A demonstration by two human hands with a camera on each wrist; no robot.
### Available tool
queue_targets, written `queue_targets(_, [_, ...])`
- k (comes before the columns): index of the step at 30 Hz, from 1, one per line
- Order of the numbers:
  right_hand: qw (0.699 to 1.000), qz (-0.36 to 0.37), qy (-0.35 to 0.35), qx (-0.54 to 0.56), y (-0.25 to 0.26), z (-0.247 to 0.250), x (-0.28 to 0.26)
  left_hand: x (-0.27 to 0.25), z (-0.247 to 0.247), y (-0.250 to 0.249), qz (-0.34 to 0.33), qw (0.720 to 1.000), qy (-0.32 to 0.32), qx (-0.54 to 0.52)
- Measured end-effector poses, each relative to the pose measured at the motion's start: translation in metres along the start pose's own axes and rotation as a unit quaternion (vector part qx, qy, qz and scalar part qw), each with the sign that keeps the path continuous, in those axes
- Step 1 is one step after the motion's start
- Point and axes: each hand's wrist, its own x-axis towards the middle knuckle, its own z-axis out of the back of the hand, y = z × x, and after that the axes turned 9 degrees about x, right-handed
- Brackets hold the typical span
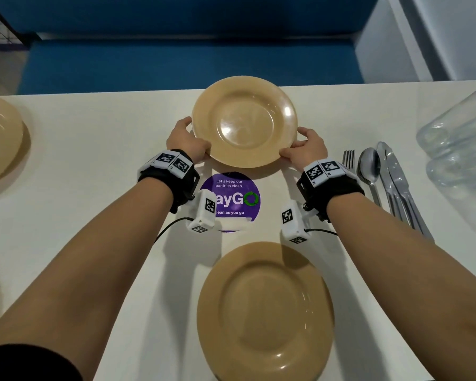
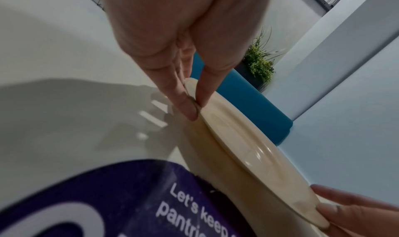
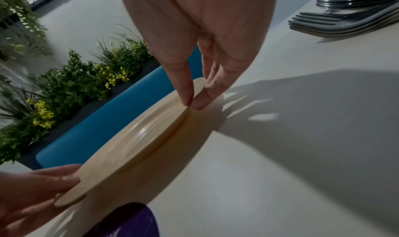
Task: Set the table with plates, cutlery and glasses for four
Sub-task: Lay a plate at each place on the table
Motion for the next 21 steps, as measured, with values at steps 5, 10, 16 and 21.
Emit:
queue_targets(5, [1.0, 0.006, 0.002, 0.007, -0.001, 0.001, -0.002, -0.003, 0.003, -0.001, 0.003, 1.0, -0.005, -0.002])
queue_targets(10, [1.0, 0.005, 0.008, 0.008, -0.001, 0.002, 0.0, -0.007, 0.003, -0.005, 0.004, 1.0, -0.008, 0.001])
queue_targets(16, [1.0, 0.002, 0.0, 0.016, -0.002, 0.004, -0.003, -0.017, 0.006, -0.008, -0.002, 0.999, -0.028, 0.028])
queue_targets(21, [0.999, 0.025, -0.018, 0.03, -0.005, 0.019, -0.013, -0.04, 0.01, -0.016, -0.078, 0.99, -0.1, 0.063])
